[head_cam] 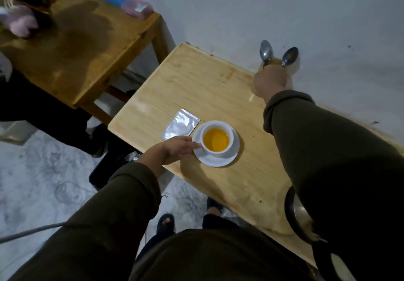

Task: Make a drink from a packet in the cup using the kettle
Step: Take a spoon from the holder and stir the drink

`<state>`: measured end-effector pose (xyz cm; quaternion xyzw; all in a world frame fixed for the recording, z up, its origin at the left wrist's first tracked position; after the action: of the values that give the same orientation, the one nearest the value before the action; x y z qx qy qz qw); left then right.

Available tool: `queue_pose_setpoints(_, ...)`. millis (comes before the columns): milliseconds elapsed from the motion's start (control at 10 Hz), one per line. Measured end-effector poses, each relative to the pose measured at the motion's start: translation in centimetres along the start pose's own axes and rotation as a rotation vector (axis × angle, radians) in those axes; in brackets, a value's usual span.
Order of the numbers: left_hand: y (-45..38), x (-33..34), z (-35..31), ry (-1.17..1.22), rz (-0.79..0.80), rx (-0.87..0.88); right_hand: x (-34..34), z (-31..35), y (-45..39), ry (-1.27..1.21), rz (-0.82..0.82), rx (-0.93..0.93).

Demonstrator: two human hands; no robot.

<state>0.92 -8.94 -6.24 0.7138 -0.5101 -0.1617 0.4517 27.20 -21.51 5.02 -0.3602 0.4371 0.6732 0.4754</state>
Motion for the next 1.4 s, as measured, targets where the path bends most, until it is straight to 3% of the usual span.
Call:
queue_pose_setpoints(200,-0.3,0.1,-0.1,0.008,0.016,-0.02,0.8,0.3,-1.7,0.063,0.043,0.005)
queue_pose_setpoints(400,0.1,0.6,-0.9,0.039,0.023,-0.059,2.4,-0.3,-4.1,-0.096,0.074,0.144)
queue_pose_setpoints(500,0.2,0.8,-1.3,0.019,0.047,-0.069,2.2,-0.2,-4.6,-0.014,0.081,0.122)
queue_pose_setpoints(600,0.2,0.8,-1.5,0.007,0.058,-0.08,2.4,-0.5,-5.4,-0.006,0.039,0.105)
queue_pose_setpoints(700,0.2,1.0,-1.7,-0.001,0.074,-0.085,1.7,-0.4,-4.8,-0.062,-0.111,0.156)
queue_pose_setpoints(900,0.1,0.9,-2.0,-0.069,0.081,-0.111,-0.8,0.9,-3.7,-0.026,-0.322,0.0)
queue_pose_setpoints(1100,-0.1,0.8,-2.3,-0.129,0.126,-0.124,-3.8,4.6,-0.5,0.05,-0.491,-0.313)
queue_pose_setpoints(1200,-0.2,0.6,-2.4,-0.167,0.111,-0.108,-4.3,5.6,1.9,0.032,-0.454,-0.374)
queue_pose_setpoints(1400,0.0,0.4,-2.8,-0.258,0.113,-0.048,-1.7,4.7,8.1,0.122,-0.27,-0.274)
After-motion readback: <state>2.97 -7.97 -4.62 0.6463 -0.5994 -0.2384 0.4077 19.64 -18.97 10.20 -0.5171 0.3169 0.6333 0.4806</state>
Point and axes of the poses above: each hand's wrist, its own y-axis away from the middle knuckle, its own x-axis out of the palm, z = x × y, the point moved 5 cm from there along -y, towards the middle knuckle, and after that the axes turned 12 degrees about y, right-handed, at the moved point
